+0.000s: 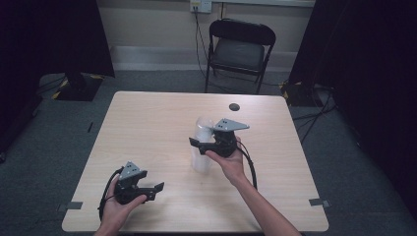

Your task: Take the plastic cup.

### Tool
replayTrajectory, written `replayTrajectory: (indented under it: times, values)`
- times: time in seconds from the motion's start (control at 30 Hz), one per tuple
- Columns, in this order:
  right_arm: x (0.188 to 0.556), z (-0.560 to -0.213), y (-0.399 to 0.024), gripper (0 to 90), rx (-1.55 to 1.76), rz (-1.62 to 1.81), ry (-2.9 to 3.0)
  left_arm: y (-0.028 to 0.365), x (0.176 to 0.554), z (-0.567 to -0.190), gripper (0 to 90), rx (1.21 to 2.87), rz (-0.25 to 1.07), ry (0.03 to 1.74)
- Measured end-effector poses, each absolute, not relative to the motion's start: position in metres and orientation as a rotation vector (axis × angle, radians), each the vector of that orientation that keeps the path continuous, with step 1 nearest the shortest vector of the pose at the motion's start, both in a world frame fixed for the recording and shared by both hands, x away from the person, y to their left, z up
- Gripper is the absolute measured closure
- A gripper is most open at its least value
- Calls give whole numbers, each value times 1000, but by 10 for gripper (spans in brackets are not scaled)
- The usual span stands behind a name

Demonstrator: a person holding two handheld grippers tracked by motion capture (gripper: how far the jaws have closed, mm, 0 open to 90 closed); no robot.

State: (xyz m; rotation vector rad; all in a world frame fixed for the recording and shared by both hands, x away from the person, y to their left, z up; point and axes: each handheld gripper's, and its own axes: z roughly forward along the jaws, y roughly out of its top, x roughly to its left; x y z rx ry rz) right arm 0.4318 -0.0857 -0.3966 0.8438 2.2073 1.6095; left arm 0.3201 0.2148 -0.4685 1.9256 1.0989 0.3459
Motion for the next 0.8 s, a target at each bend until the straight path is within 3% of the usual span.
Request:
replayTrajectory:
  times: [0.8]
  values:
    - [429,-373,-88,321,829,1646,2172,214,320,-469,174,1927,348,1098]
